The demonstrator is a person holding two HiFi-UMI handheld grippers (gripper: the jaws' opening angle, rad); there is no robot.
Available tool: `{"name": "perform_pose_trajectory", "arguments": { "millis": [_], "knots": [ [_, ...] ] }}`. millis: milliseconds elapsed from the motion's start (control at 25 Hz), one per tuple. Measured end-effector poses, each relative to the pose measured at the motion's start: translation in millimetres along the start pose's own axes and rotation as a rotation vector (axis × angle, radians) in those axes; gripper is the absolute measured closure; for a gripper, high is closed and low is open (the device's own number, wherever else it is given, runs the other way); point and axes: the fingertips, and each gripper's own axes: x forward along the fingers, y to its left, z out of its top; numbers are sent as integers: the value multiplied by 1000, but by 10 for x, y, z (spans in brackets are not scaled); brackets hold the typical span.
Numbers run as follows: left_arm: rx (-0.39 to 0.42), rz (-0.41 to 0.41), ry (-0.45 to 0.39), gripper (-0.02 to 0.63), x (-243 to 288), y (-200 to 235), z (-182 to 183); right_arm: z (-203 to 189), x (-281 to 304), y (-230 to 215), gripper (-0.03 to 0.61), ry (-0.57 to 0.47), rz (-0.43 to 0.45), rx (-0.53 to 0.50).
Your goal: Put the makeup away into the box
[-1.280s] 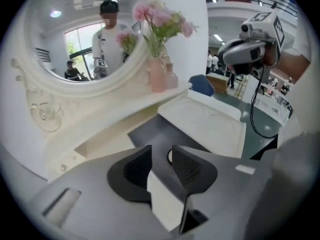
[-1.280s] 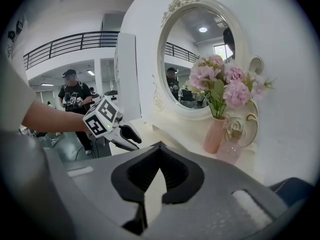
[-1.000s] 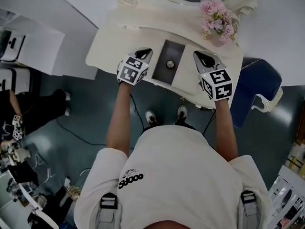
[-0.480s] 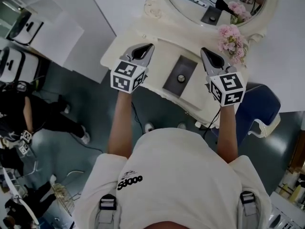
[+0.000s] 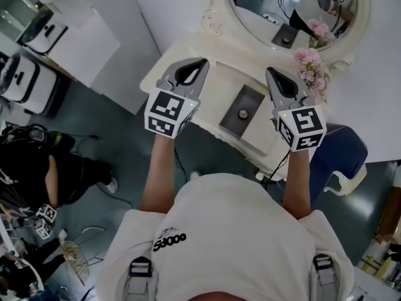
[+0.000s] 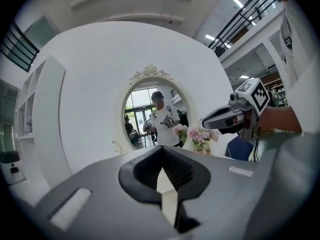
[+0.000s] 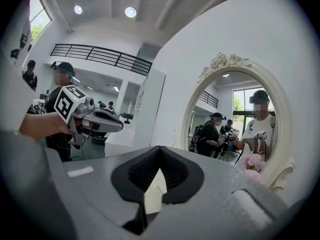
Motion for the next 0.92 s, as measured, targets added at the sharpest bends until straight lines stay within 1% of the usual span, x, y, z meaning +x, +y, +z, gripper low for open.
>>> {"name": "perform_pose_trajectory", "arguments": {
  "millis": [360, 920],
  "knots": [
    [9, -3, -13, 595, -16, -42, -16, -26, -3, 63, 578, 12, 8, -1],
    [-2, -23, -20, 595, -106, -116, 6, 22, -53, 175, 578, 2, 22, 5]
  ]
}}
